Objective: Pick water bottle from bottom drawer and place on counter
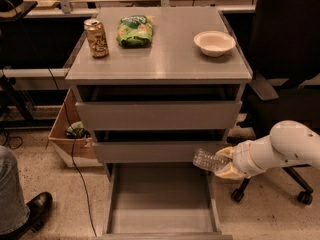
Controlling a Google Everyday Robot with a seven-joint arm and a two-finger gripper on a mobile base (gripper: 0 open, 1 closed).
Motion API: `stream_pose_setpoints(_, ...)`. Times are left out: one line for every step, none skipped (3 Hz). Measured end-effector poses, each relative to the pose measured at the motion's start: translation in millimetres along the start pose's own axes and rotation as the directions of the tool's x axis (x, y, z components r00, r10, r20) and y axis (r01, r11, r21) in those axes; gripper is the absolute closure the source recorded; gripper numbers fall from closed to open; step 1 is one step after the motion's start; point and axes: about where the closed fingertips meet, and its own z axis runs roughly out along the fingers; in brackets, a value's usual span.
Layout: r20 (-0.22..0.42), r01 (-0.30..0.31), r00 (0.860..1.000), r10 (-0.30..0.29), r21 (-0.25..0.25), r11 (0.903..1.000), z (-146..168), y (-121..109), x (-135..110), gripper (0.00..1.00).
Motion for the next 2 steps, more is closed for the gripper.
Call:
stream_pose_setpoints(-0.019, 0.013, 1.000, -0.013, 0.007, 0.9999, -24.4, -10.7, -12.8, 1.00)
stream_pose_setpoints(-0.030, 0.033, 0.999, -0.033, 0.019, 0.9993, -57.1, -24.4, -30.0, 1.00)
